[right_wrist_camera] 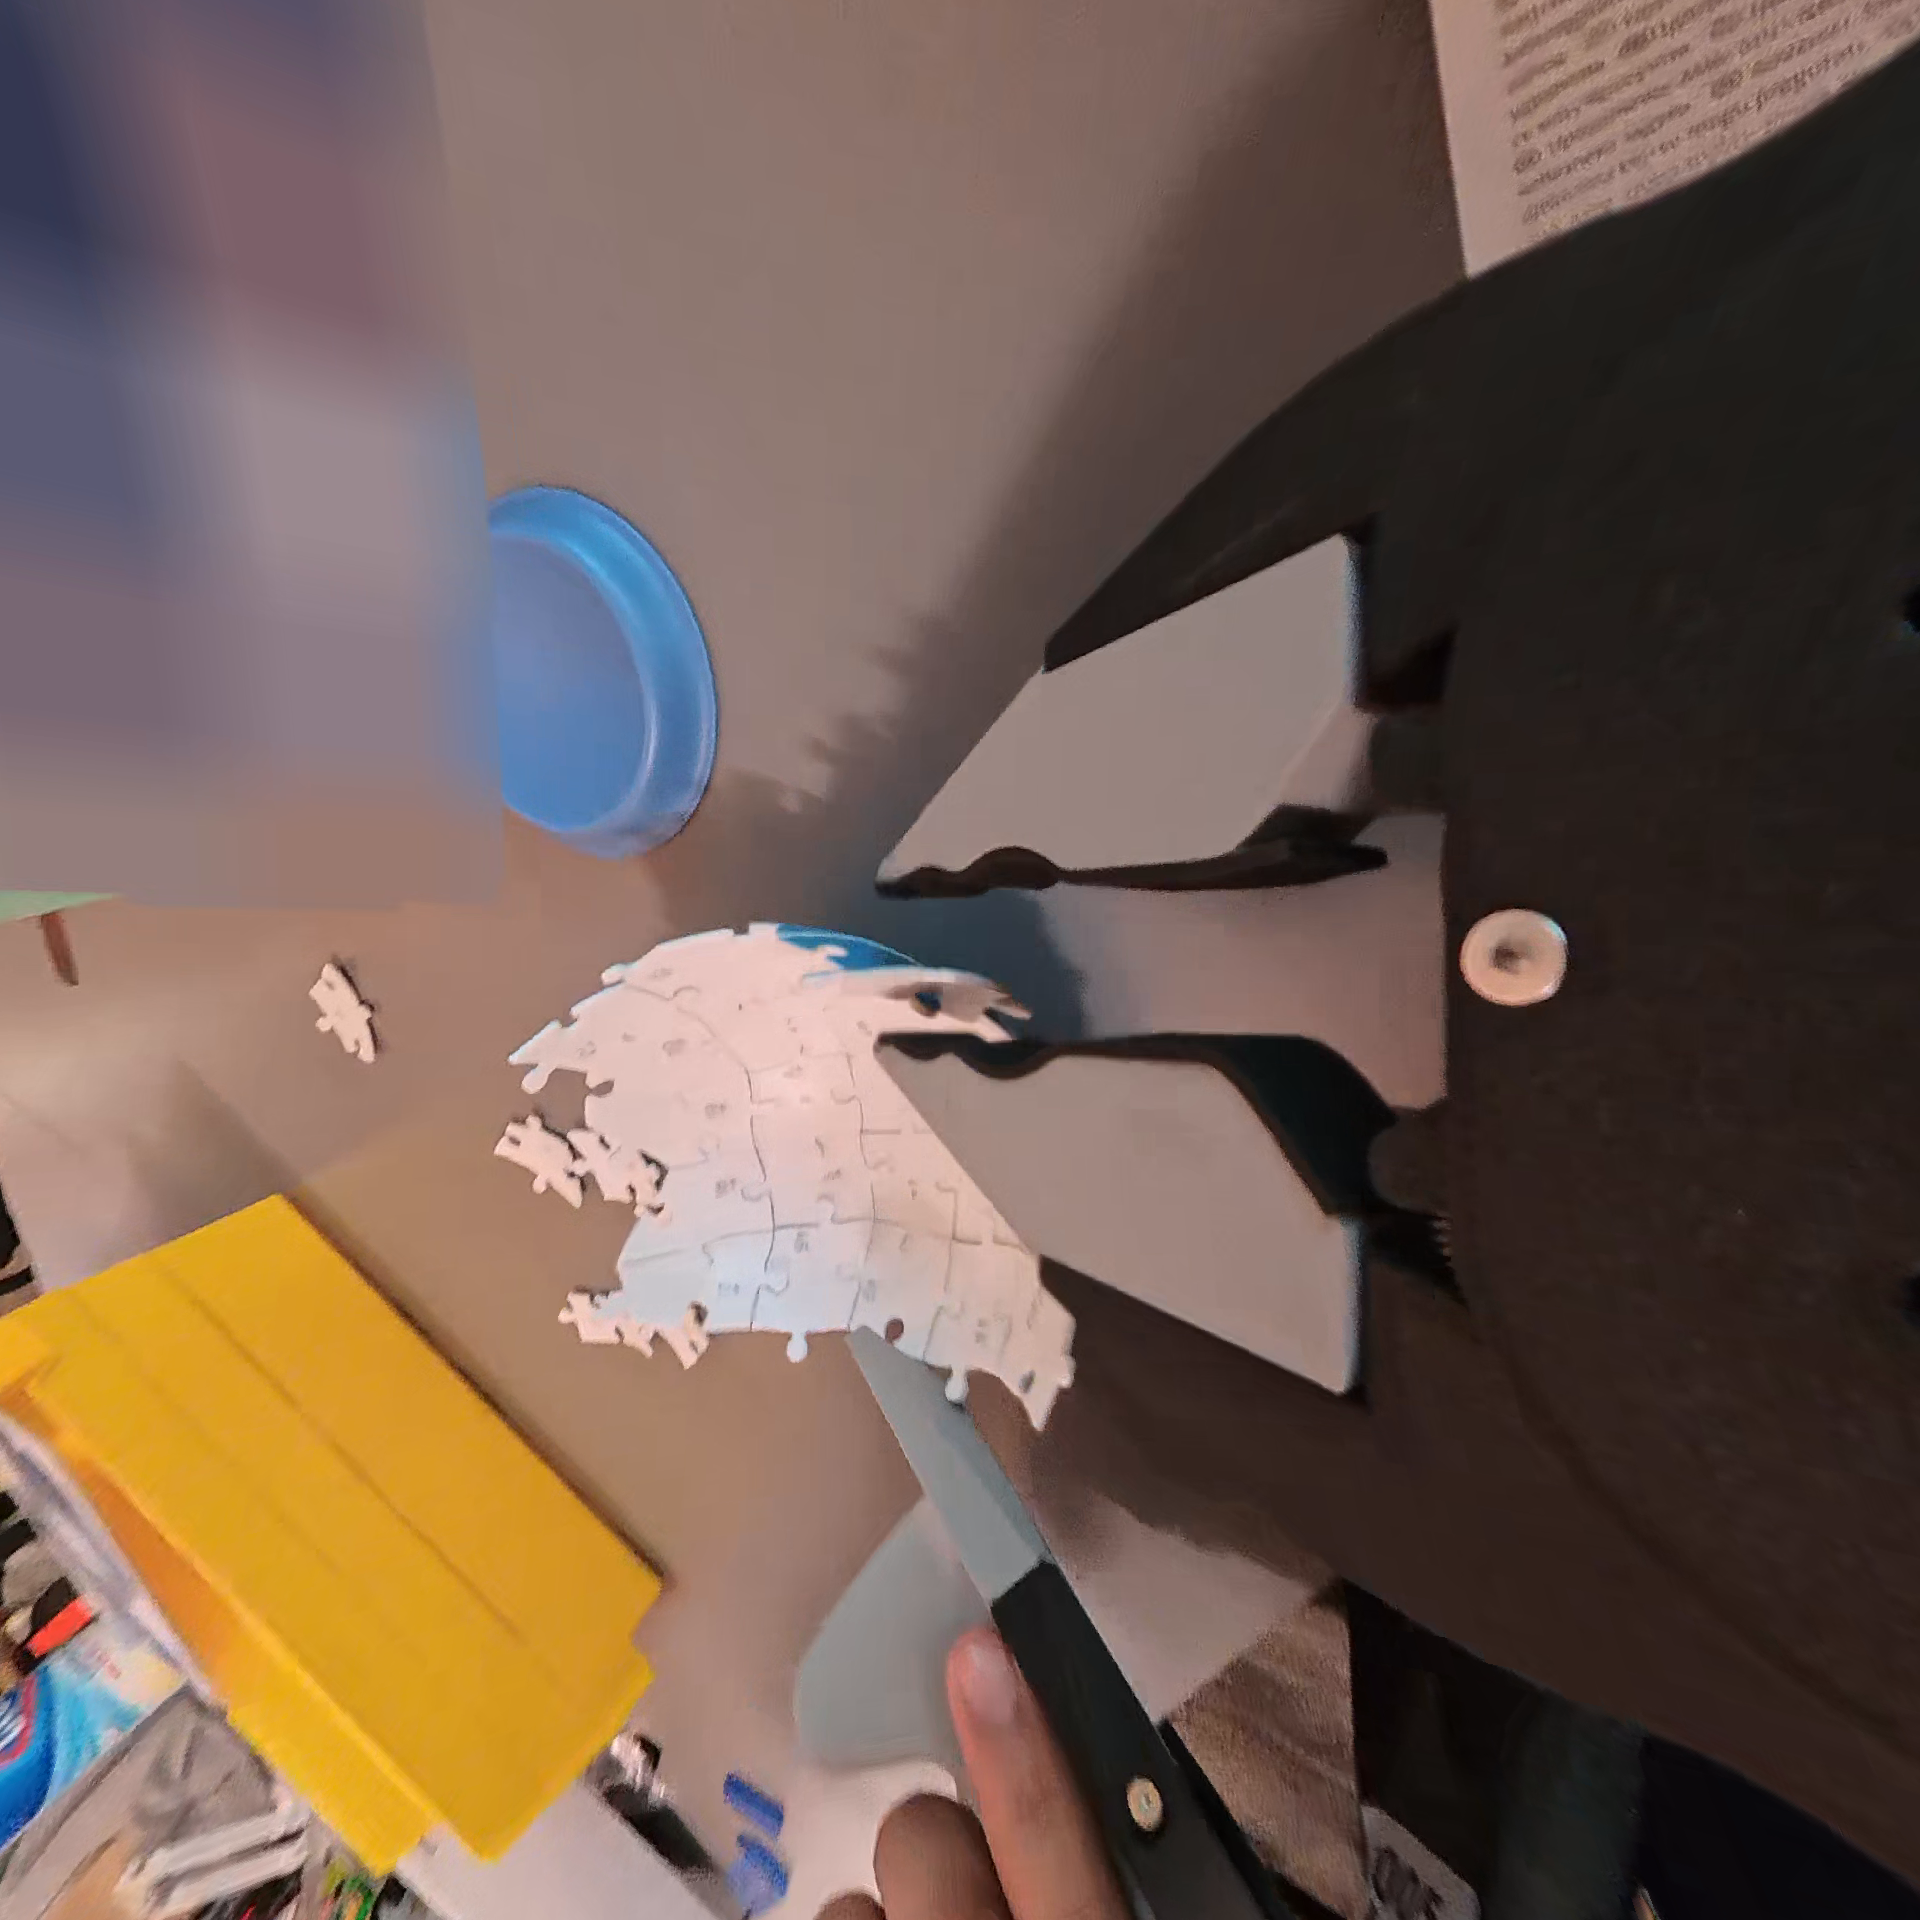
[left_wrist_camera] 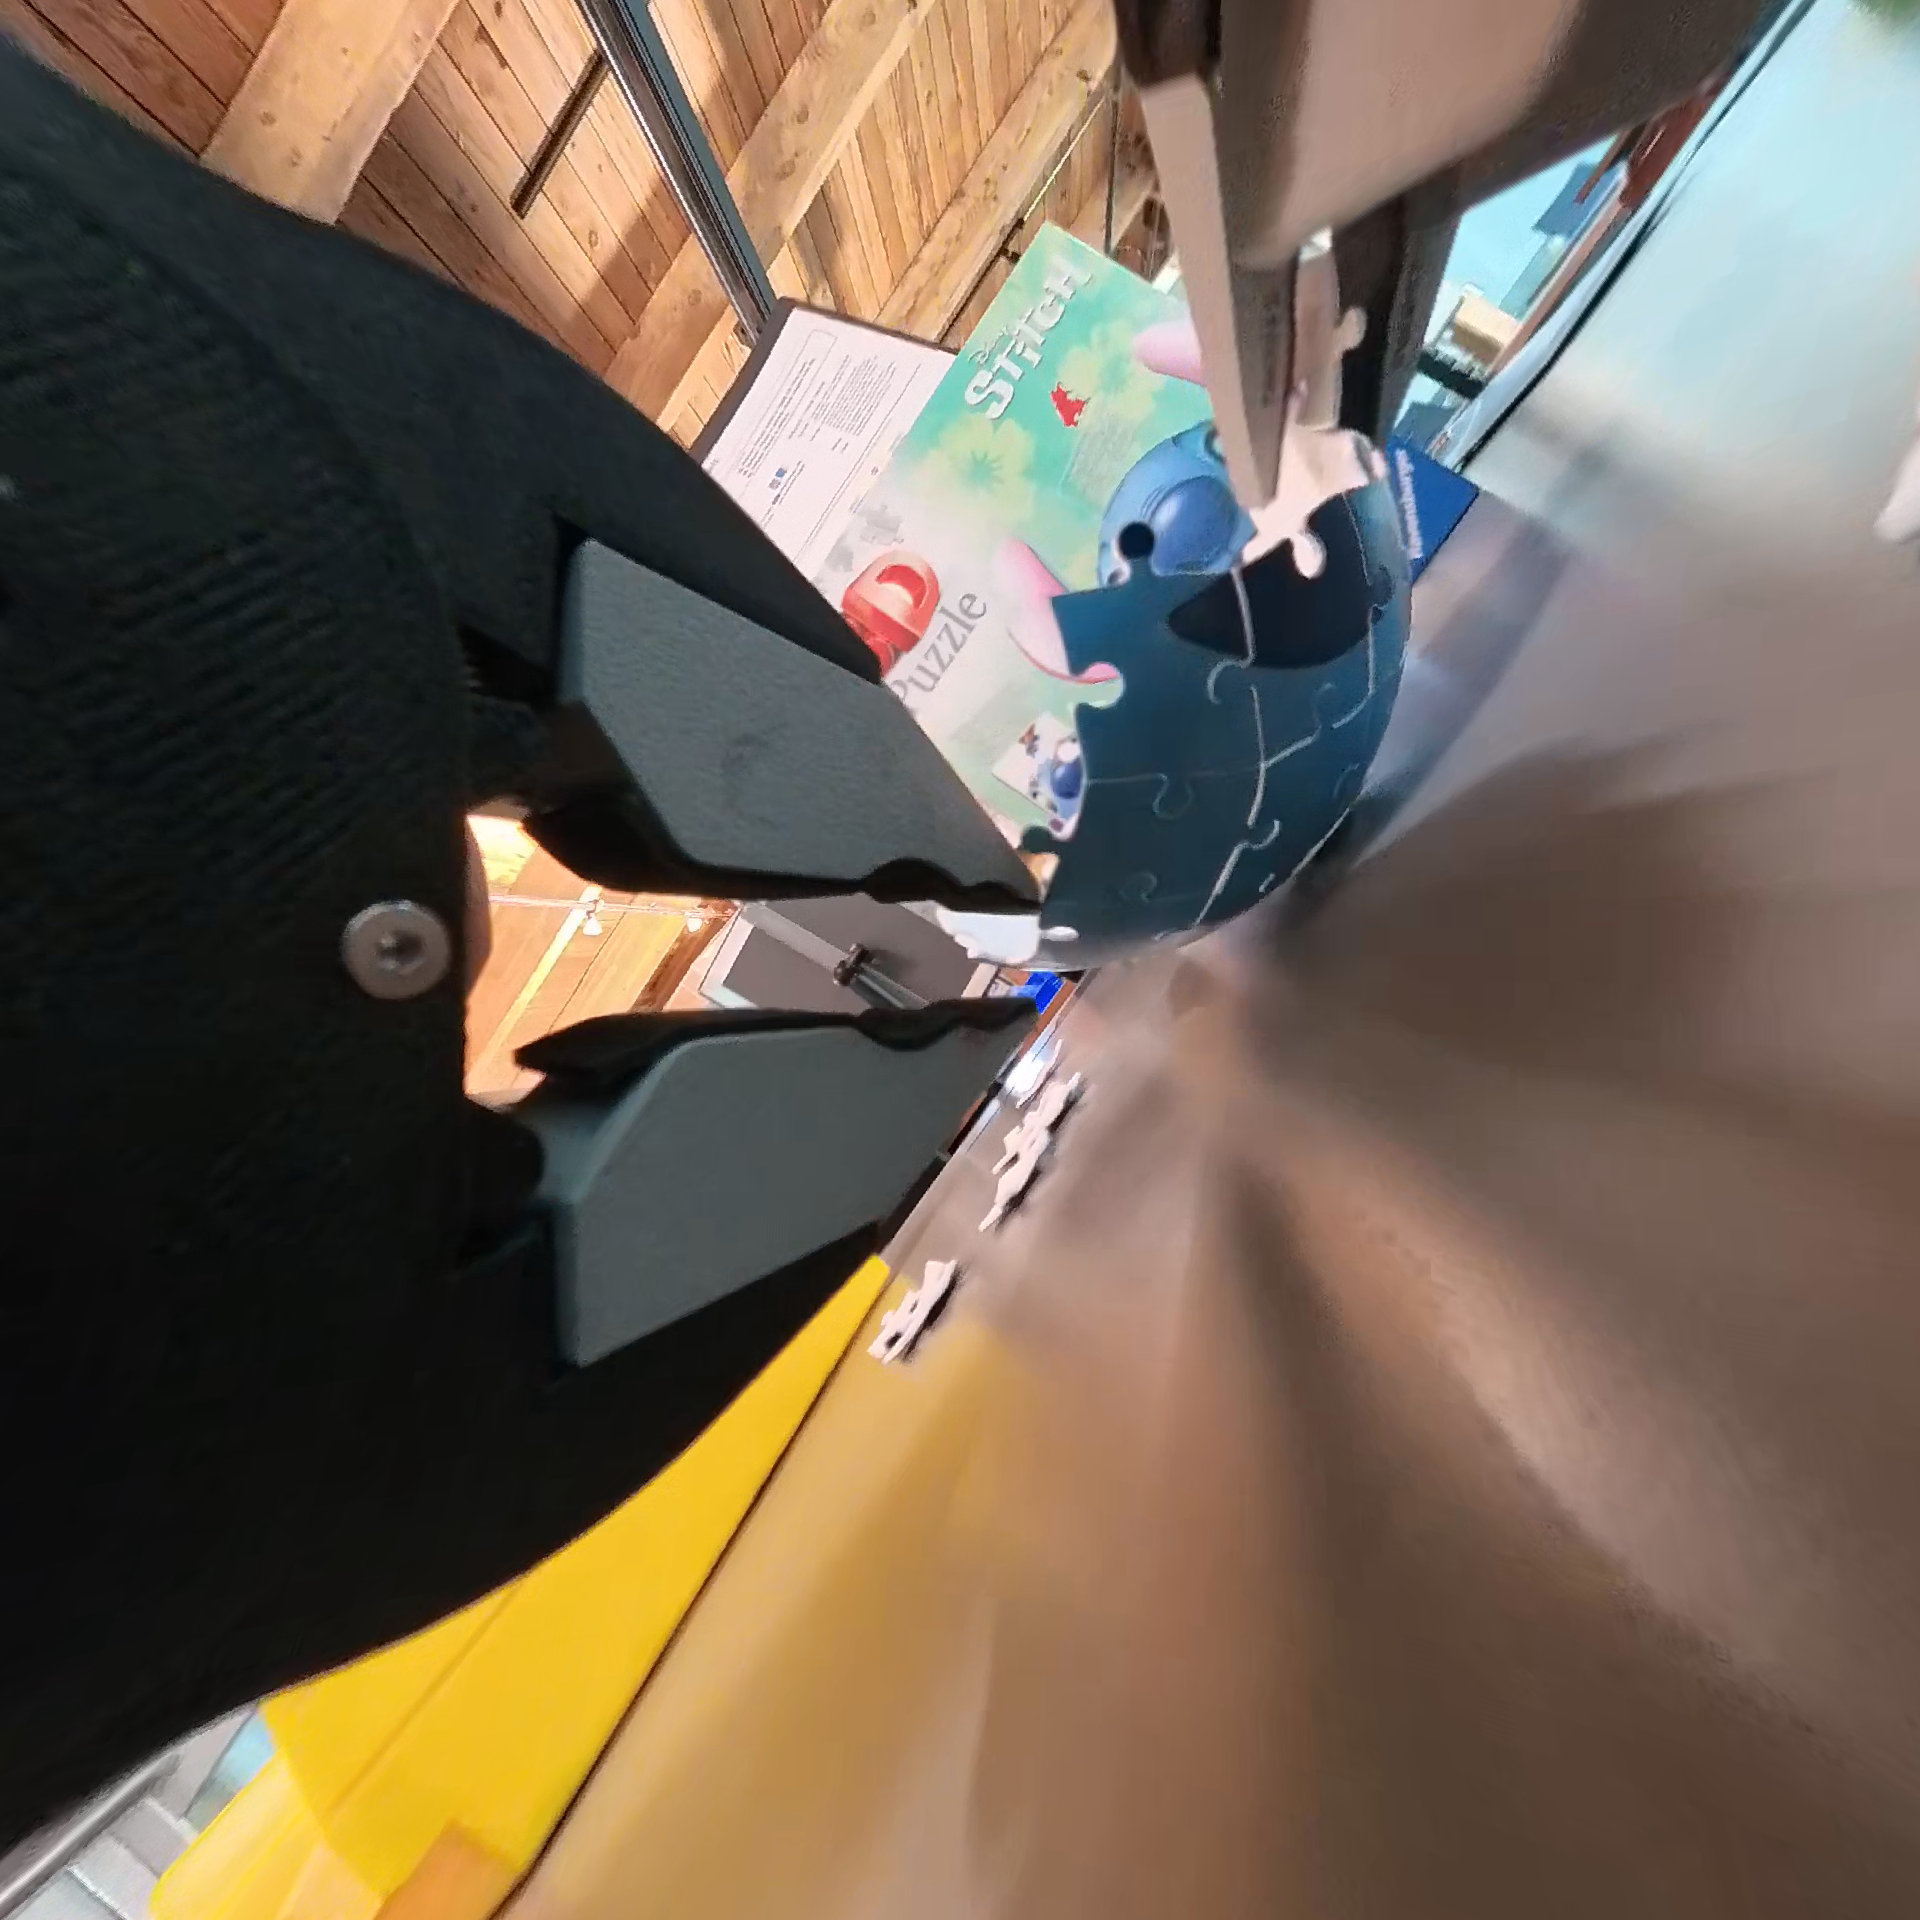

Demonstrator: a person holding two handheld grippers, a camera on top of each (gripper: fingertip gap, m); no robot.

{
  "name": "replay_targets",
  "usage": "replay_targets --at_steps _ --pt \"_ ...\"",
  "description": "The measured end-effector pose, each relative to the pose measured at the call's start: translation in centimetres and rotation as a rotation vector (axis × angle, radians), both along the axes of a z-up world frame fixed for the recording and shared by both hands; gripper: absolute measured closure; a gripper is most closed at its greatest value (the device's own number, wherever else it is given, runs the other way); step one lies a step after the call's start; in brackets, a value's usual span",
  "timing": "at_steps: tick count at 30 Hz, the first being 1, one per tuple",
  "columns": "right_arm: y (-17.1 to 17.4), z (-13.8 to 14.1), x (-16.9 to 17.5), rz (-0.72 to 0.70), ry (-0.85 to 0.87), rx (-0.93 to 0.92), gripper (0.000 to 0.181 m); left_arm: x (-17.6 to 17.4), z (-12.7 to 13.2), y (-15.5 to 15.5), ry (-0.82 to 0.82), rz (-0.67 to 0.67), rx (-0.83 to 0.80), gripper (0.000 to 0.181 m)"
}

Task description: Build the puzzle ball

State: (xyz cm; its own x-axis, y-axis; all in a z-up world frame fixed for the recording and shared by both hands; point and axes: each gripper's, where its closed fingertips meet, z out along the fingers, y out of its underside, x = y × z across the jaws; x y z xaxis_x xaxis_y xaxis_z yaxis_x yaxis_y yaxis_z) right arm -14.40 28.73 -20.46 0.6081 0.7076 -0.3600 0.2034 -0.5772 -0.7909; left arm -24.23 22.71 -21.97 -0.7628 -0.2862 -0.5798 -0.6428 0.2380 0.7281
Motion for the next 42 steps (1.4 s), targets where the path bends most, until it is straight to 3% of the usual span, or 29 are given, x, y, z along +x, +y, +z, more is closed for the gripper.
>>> replay_targets --at_steps 2,11,16,22,25,28,30,33,37,40,42 --pt "0.4 -0.2 -0.1 -0.016 -0.020 0.015 0.176 0.5 0.0 0.0 -0.009 -0.014 0.000 0.167" --pt "1.7 -1.5 0.0 -0.014 -0.205 0.036 0.181 3.2 1.0 -0.7 -0.086 -0.075 0.004 0.167" --pt "1.9 -1.3 -0.2 0.003 -0.130 0.013 0.181 2.3 2.7 -1.8 -0.267 -0.029 -0.055 0.166" --pt "2.4 -1.4 0.0 0.008 -0.036 -0.037 0.181 1.1 3.9 -4.1 -0.625 0.071 -0.344 0.165" --pt "2.6 -1.7 0.3 -0.003 -0.024 -0.060 0.181 -0.8 4.7 -1.3 -0.792 0.169 -0.402 0.156" --pt "2.6 -1.7 0.4 0.003 -0.018 -0.064 0.181 -1.0 4.0 0.7 -0.996 0.219 -0.598 0.149" --pt "2.6 -1.7 0.4 0.008 -0.009 -0.066 0.181 -0.8 4.3 2.3 -1.166 0.250 -0.674 0.136" --pt "2.6 -1.7 0.5 0.016 -0.002 -0.068 0.181 -0.1 3.4 3.7 -1.349 0.405 -0.849 0.104" --pt "2.8 -1.8 0.5 0.020 0.008 -0.068 0.181 1.6 3.1 4.6 -1.504 0.515 -1.030 0.101" --pt "2.8 -1.8 0.4 0.022 0.013 -0.068 0.181 2.7 4.4 3.1 -1.588 0.560 -1.259 0.105" --pt "2.8 -1.7 0.4 0.027 0.011 -0.062 0.181 2.5 5.1 3.2 -1.664 0.635 -1.322 0.109"
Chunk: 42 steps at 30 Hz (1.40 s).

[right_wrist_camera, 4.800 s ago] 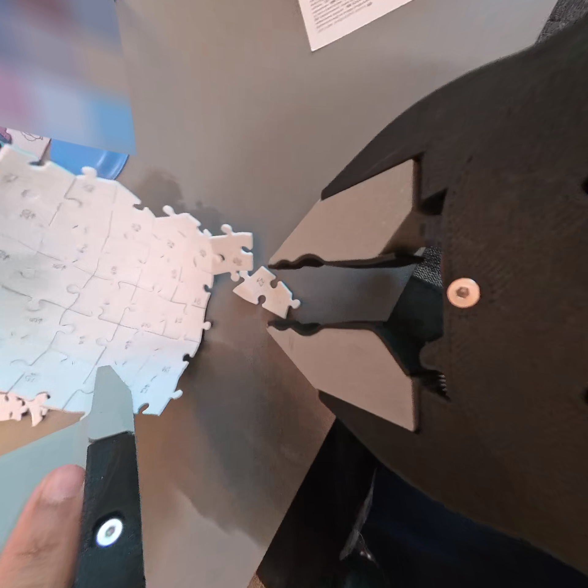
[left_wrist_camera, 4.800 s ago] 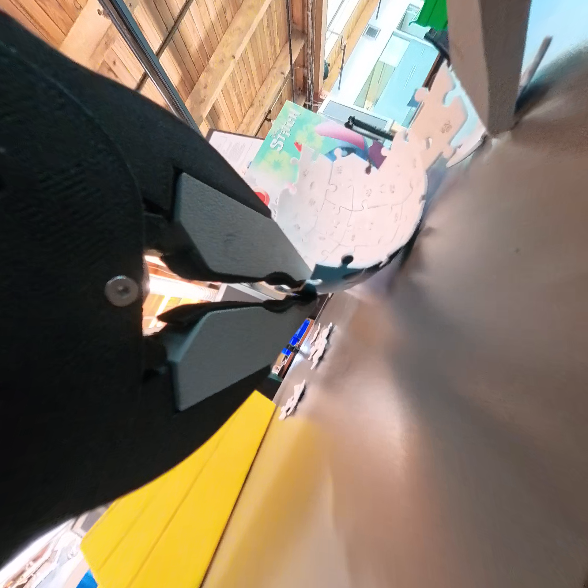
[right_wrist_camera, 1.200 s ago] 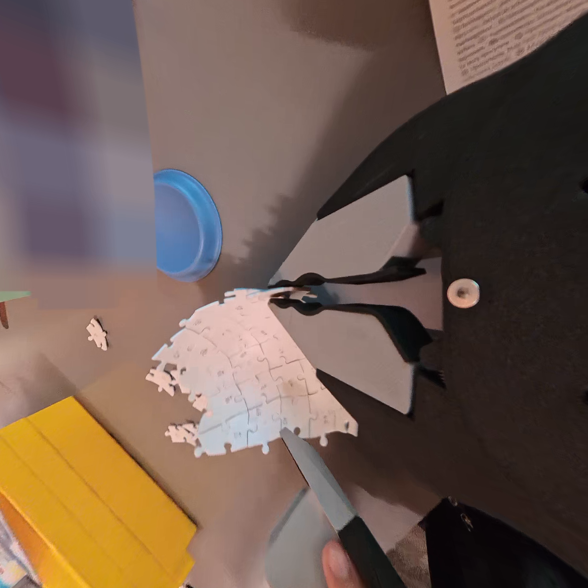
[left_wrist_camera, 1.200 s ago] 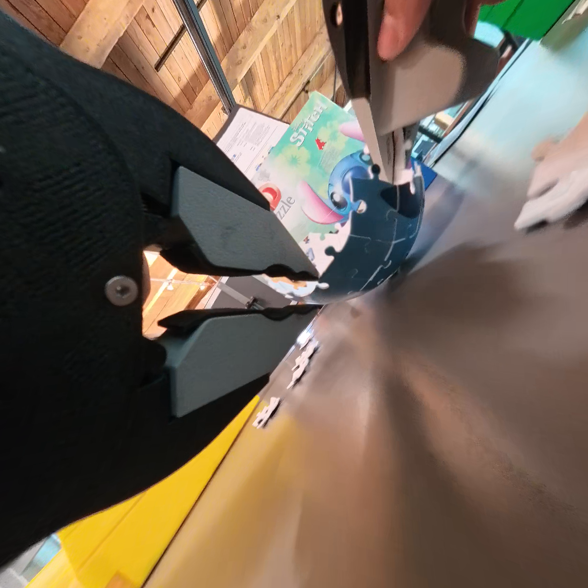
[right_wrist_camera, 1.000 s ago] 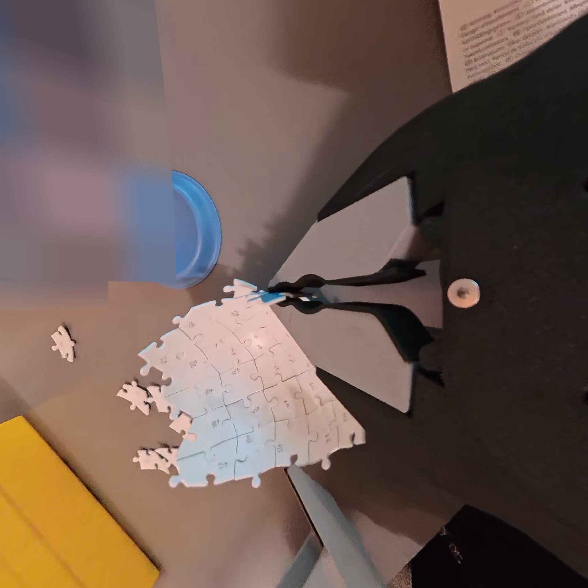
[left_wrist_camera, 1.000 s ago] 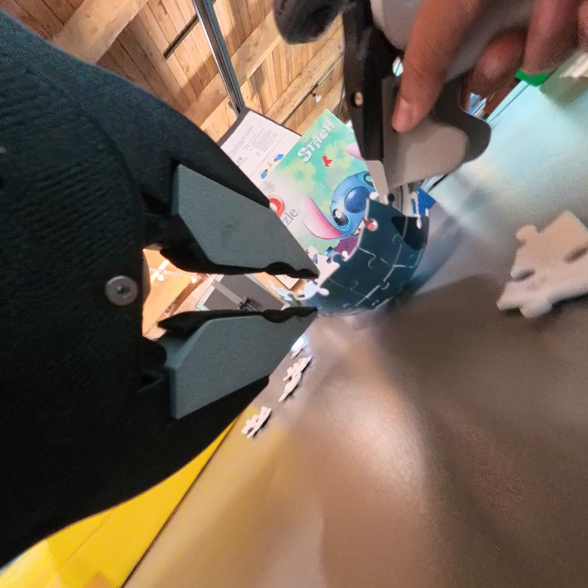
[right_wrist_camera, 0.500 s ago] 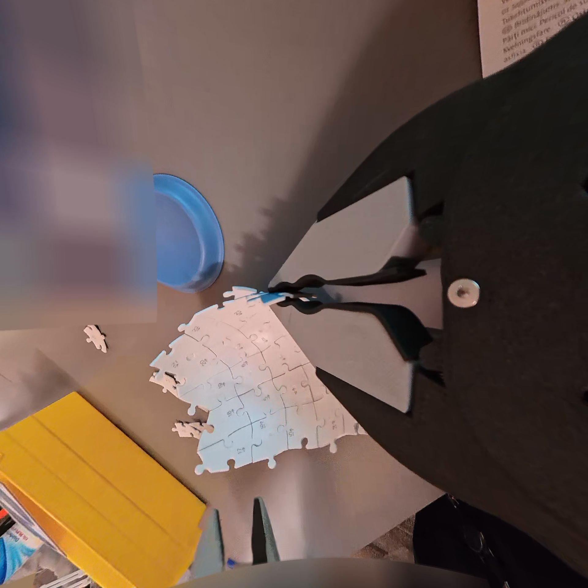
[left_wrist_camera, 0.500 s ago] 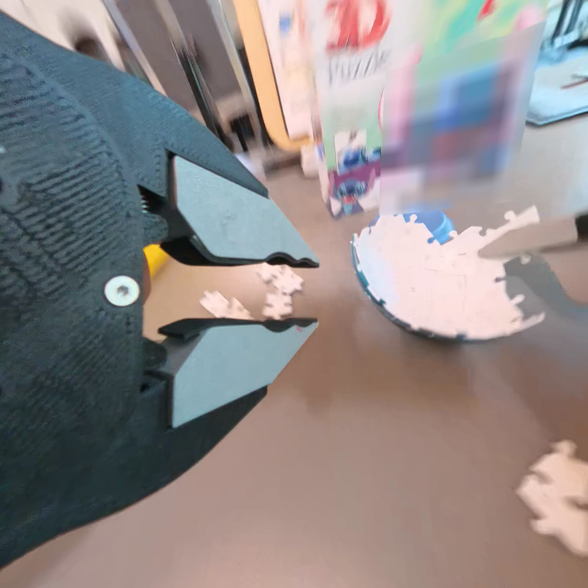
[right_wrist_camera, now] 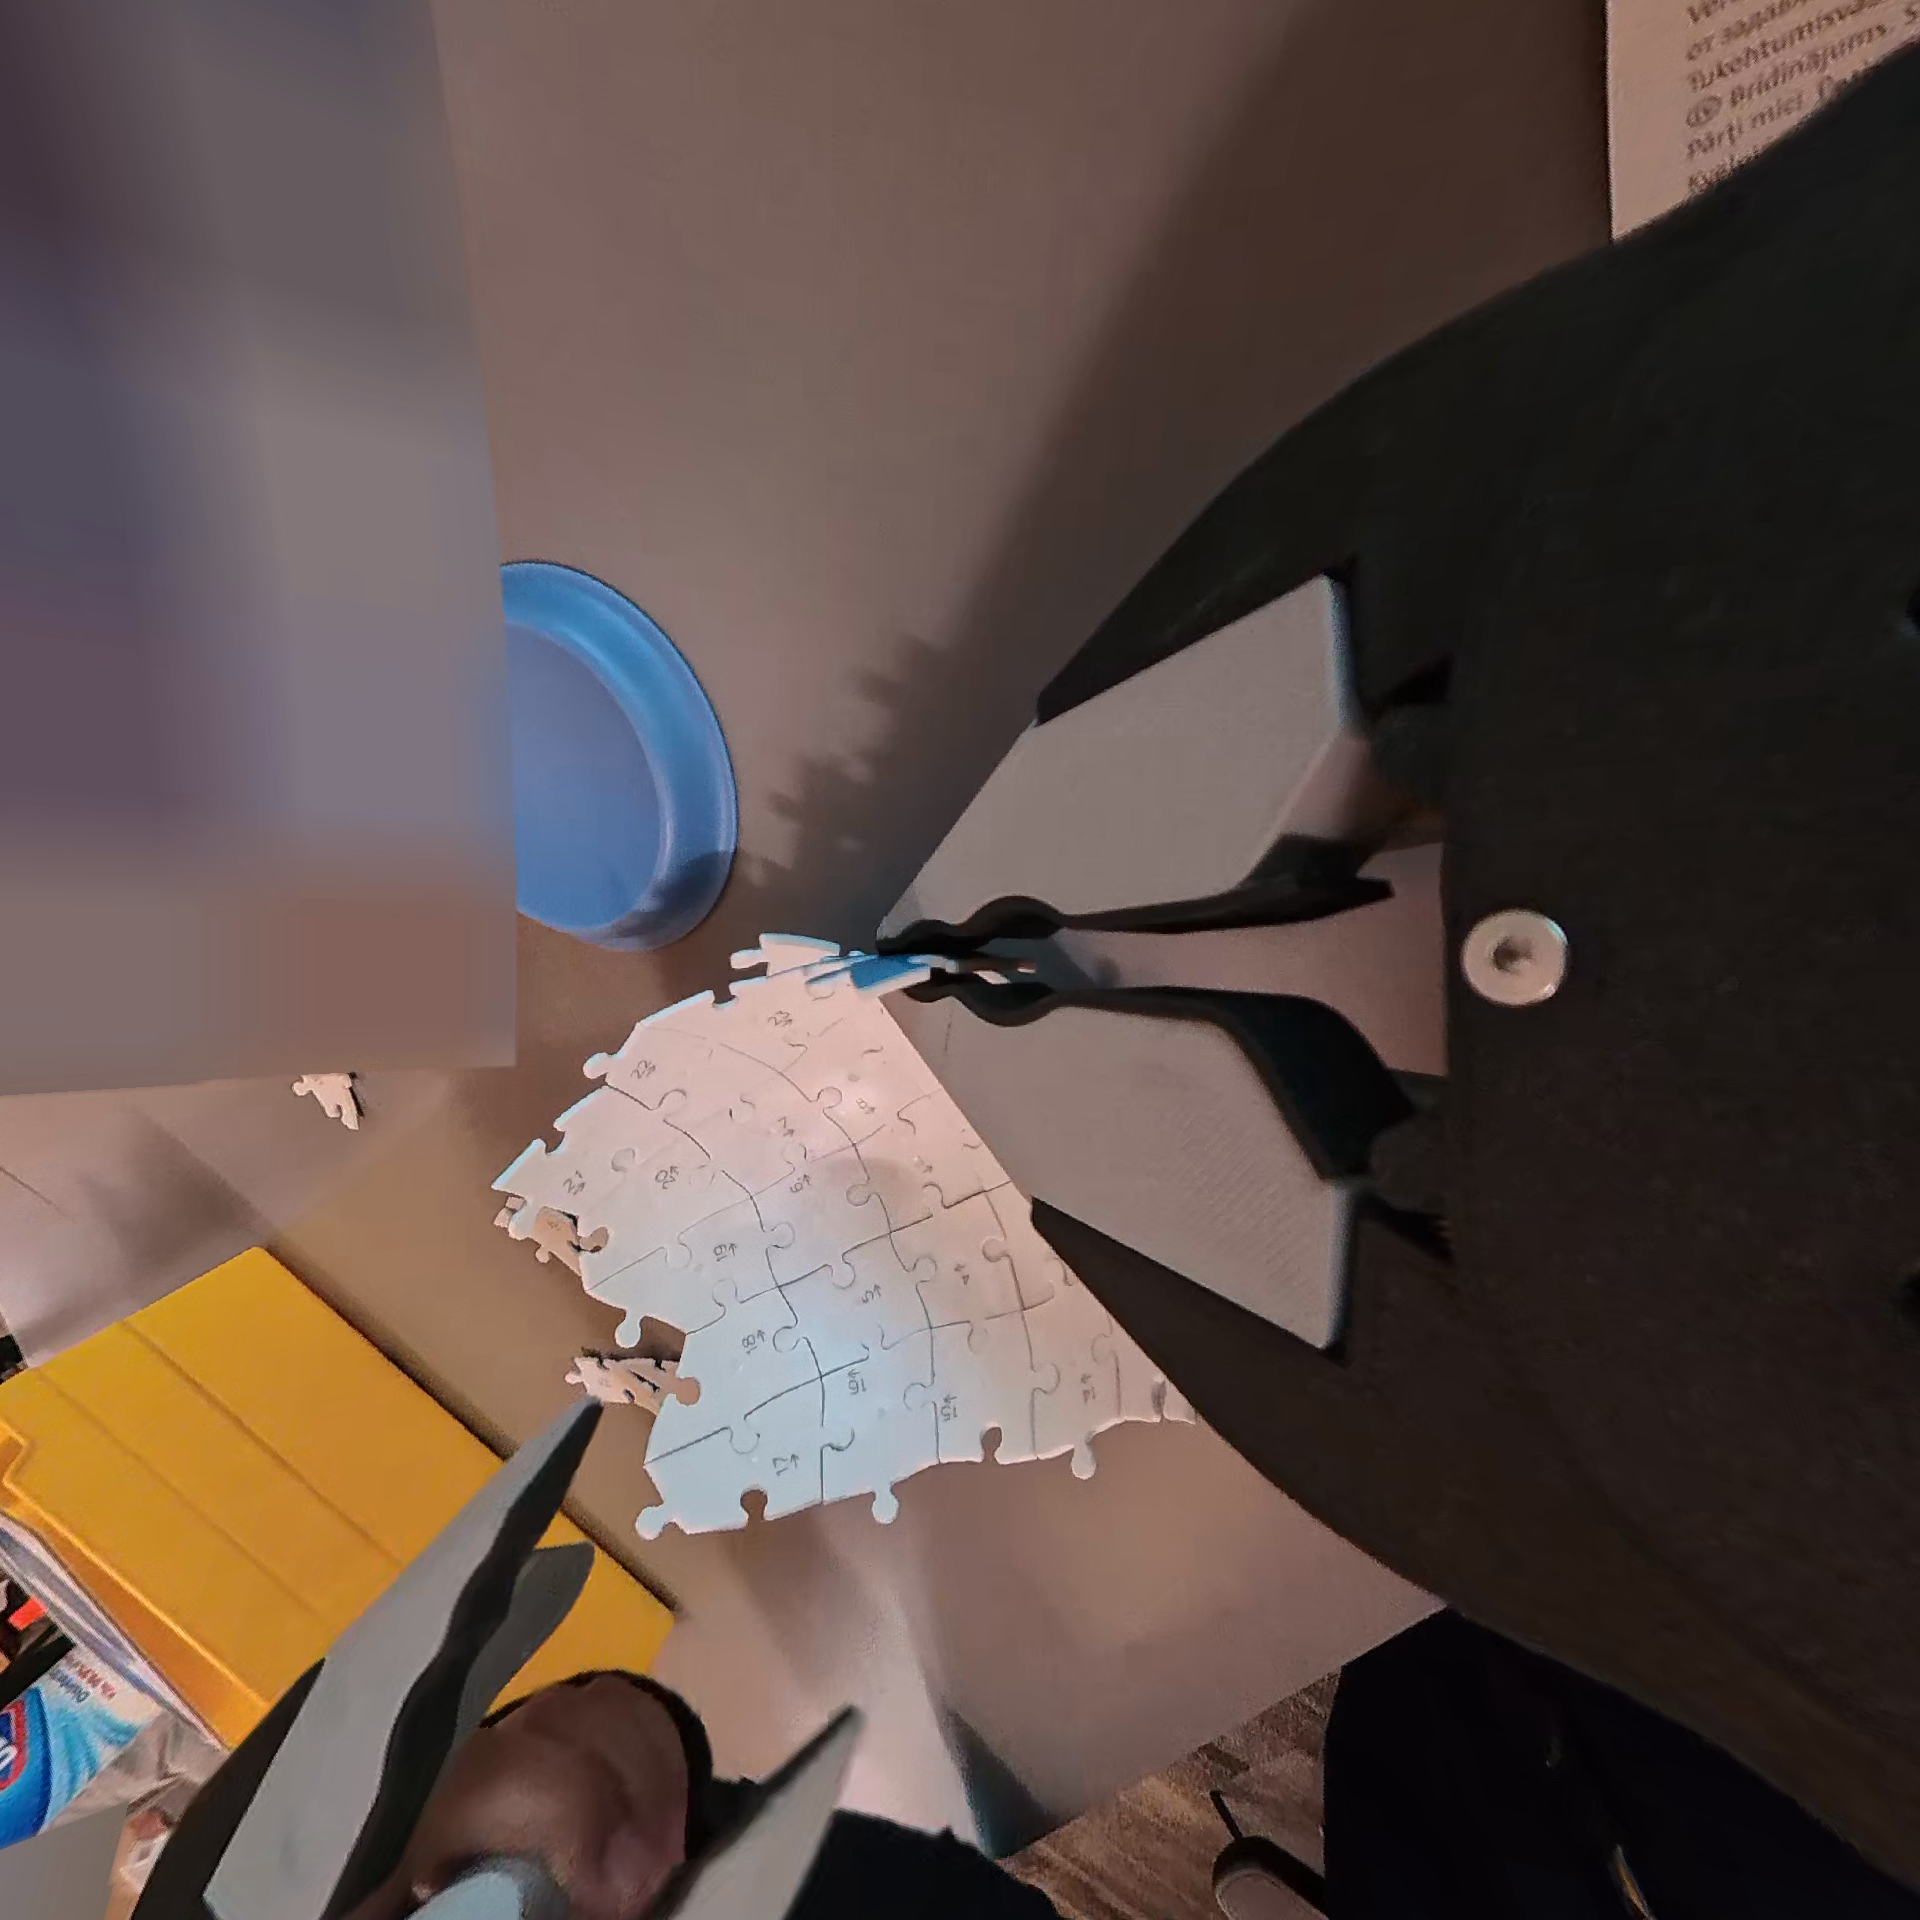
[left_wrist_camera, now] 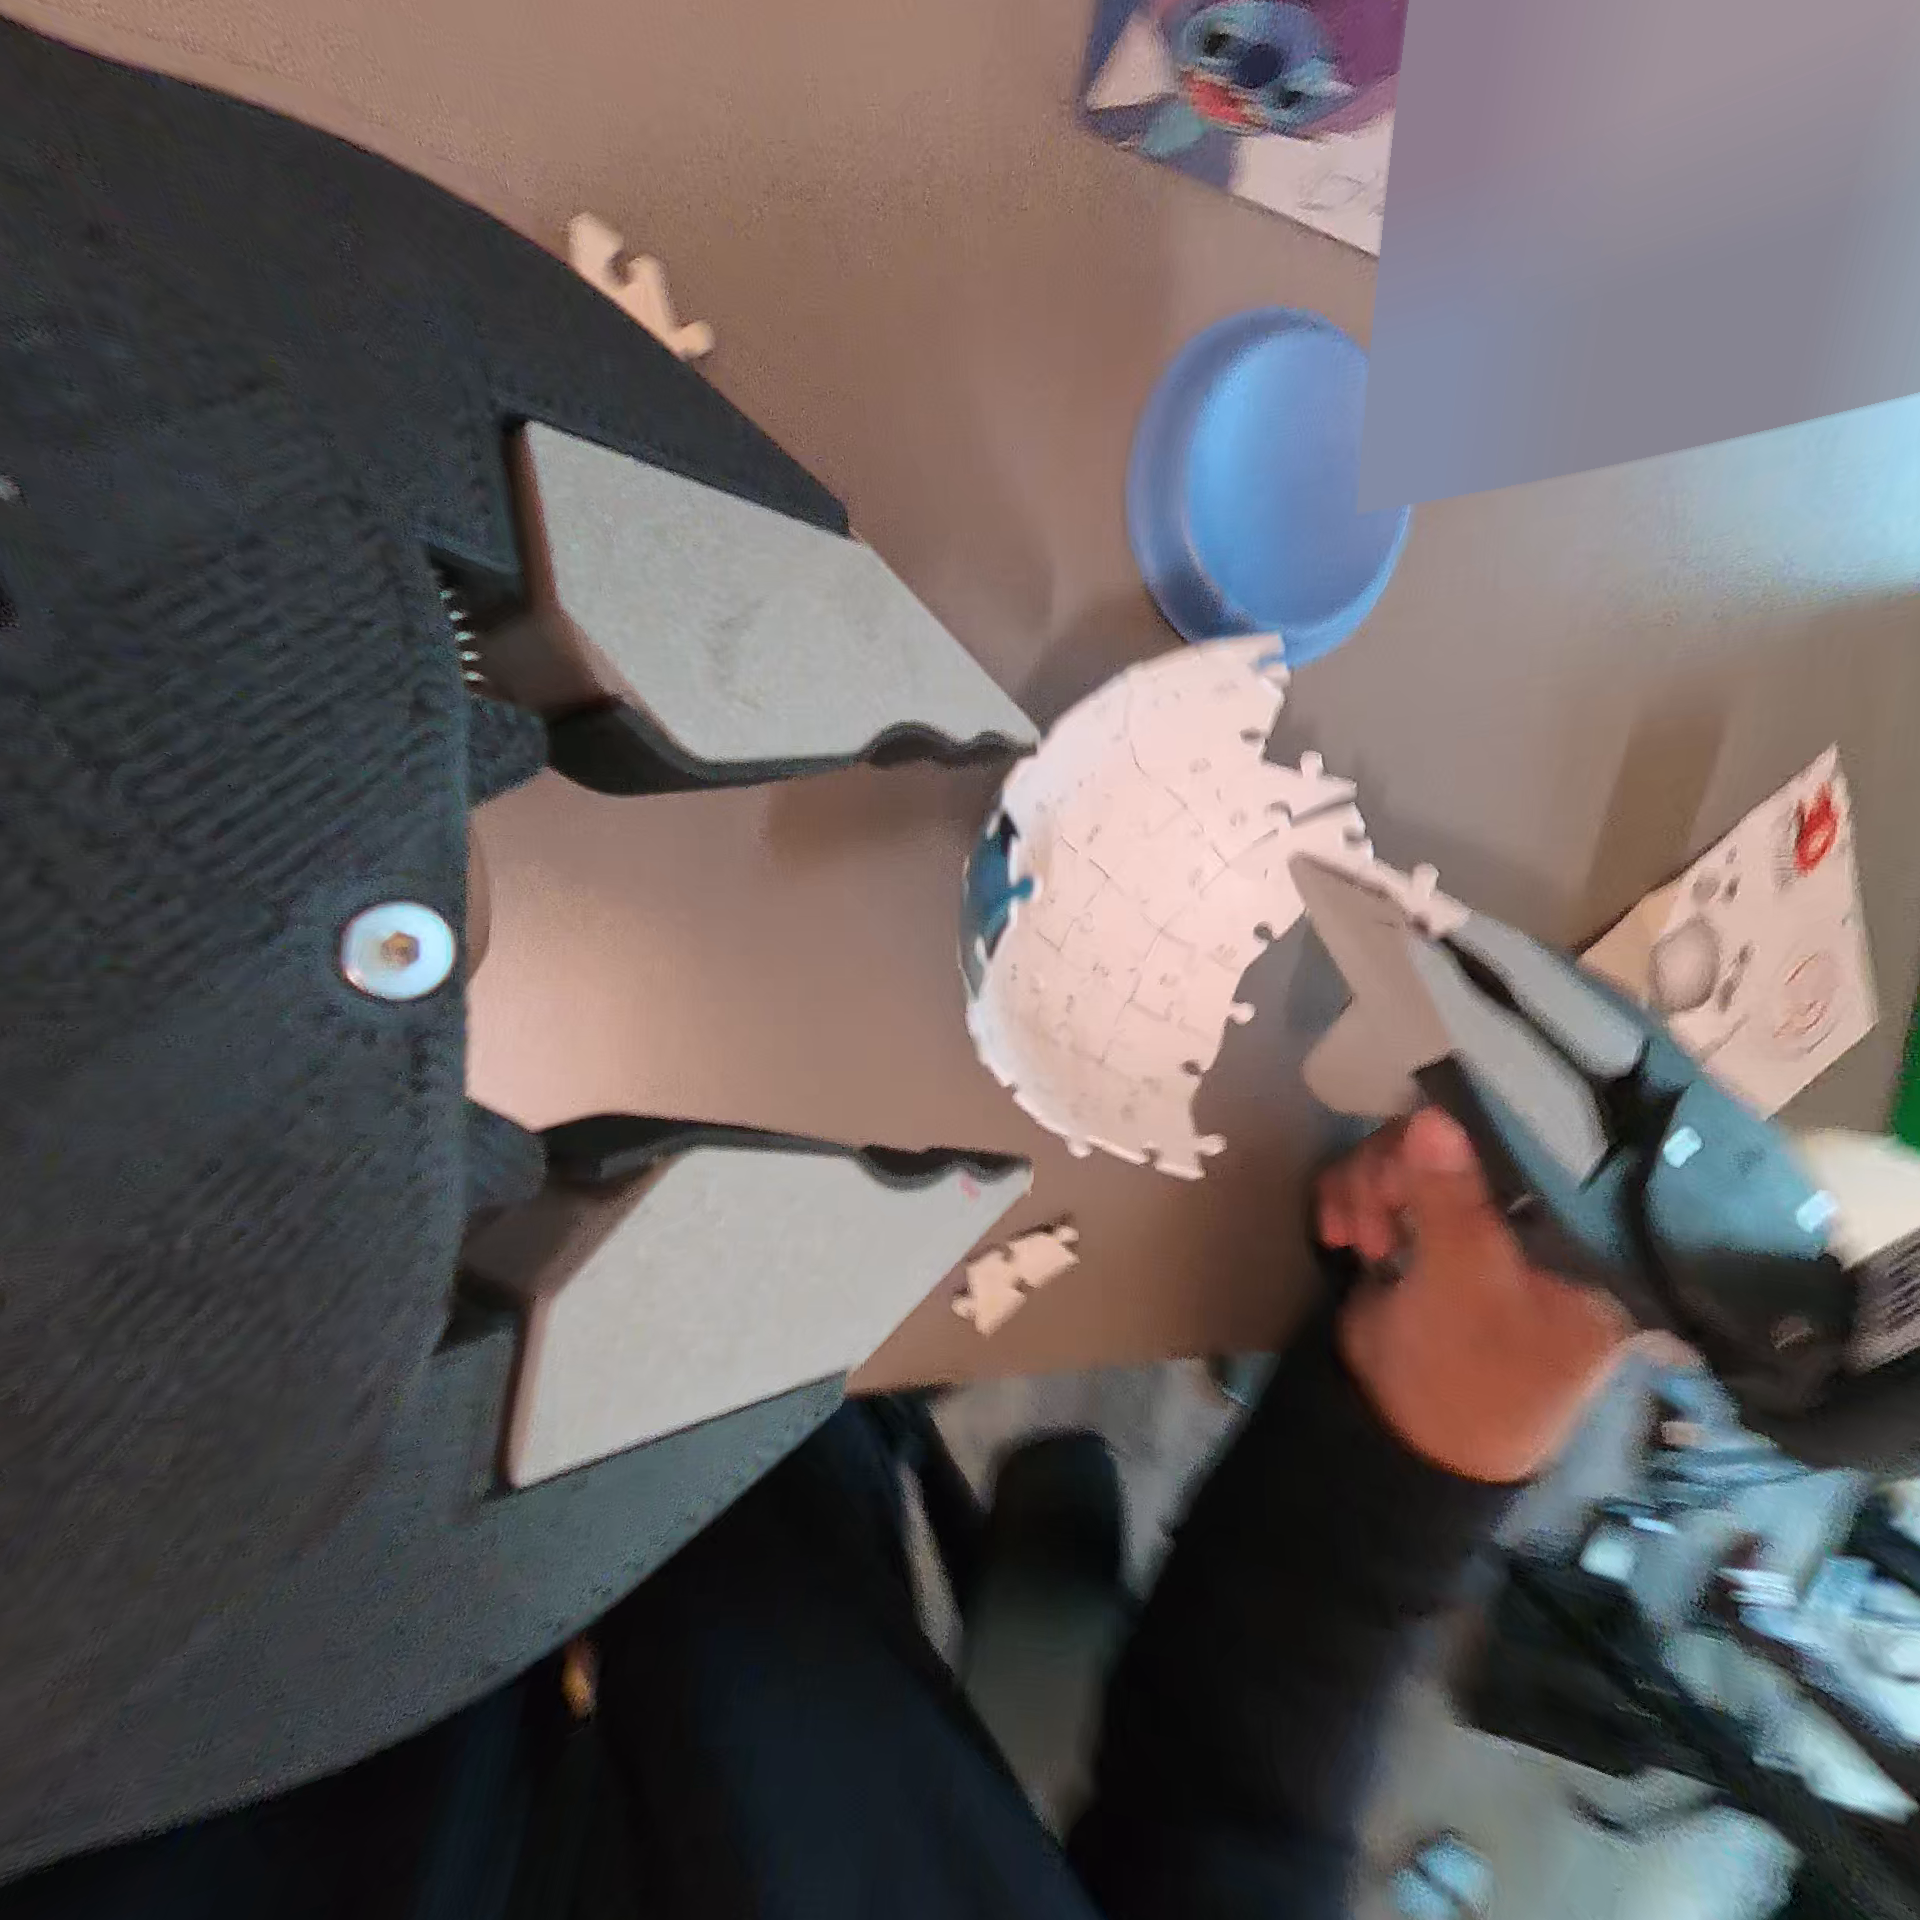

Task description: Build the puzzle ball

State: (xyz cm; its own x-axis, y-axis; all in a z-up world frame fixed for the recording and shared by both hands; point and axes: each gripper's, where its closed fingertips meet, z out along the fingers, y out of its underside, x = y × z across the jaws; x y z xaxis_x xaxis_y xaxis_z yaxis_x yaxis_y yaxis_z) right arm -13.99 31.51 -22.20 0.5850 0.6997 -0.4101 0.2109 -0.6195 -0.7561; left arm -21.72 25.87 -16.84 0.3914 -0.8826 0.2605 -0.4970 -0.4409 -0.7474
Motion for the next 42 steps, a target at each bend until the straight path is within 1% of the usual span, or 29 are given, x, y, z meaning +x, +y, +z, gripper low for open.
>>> replay_targets --at_steps 1,3,4,6,8,10,12,14,16,17,22,24,28,31,33,36,39,42 --pt "0.0 0.0 0.0 0.002 -0.002 0.004 0.181 -0.2 0.1 0.4 -0.013 0.039 -0.046 0.115" --pt "0.0 0.1 0.0 0.006 -0.008 0.013 0.181 -0.3 0.6 1.4 -0.048 0.088 -0.118 0.120" --pt "0.0 0.1 0.0 0.007 -0.011 0.020 0.181 -0.5 0.8 2.3 -0.046 0.119 -0.131 0.122" --pt "0.0 0.1 -0.1 0.007 -0.016 0.032 0.181 -0.8 0.6 4.5 0.011 0.179 -0.107 0.126" --pt "0.0 0.2 -0.1 0.007 -0.018 0.041 0.181 -0.4 0.0 5.7 0.097 0.163 -0.081 0.127" --pt "0.0 0.2 -0.2 0.005 -0.015 0.047 0.181 0.4 -1.2 6.4 0.204 0.130 -0.067 0.126" --pt "0.0 0.3 -0.2 0.002 -0.015 0.054 0.181 0.9 -2.7 6.6 0.303 0.100 -0.062 0.130" --pt "0.0 0.3 -0.2 0.000 -0.019 0.062 0.181 1.2 -3.8 6.3 0.363 0.071 -0.071 0.143" --pt "0.0 0.3 -0.2 -0.002 -0.022 0.067 0.181 1.6 -4.3 6.0 0.380 0.049 -0.047 0.169" --pt "0.0 0.3 -0.1 -0.002 -0.023 0.067 0.181 1.5 -4.4 6.2 0.391 0.057 -0.016 0.177" --pt "-0.1 0.3 0.1 -0.002 -0.015 0.065 0.181 1.8 -4.0 5.8 0.376 0.065 0.062 0.179" --pt "-0.2 0.4 0.1 0.005 0.004 0.059 0.181 1.8 -3.7 5.5 0.374 0.065 0.116 0.179" --pt "-0.8 0.8 -0.2 0.054 0.057 0.037 0.180 1.8 -3.1 5.0 0.363 0.062 0.244 0.179" --pt "-1.2 0.9 -0.5 0.086 0.068 0.037 0.177 1.7 -2.8 4.6 0.351 0.075 0.303 0.179" --pt "-1.4 0.8 -0.6 0.105 0.061 0.030 0.173 1.8 -2.6 4.2 0.340 0.075 0.321 0.179" --pt "-1.4 0.7 -0.9 0.107 0.041 0.046 0.181 1.7 -2.5 4.0 0.339 0.087 0.341 0.179" --pt "-1.5 0.7 -1.3 0.110 0.035 0.057 0.181 1.4 -2.6 3.7 0.344 0.099 0.355 0.179" --pt "-1.7 0.9 -1.6 0.124 0.065 0.038 0.181 1.2 -2.3 3.6 0.320 0.117 0.370 0.179"
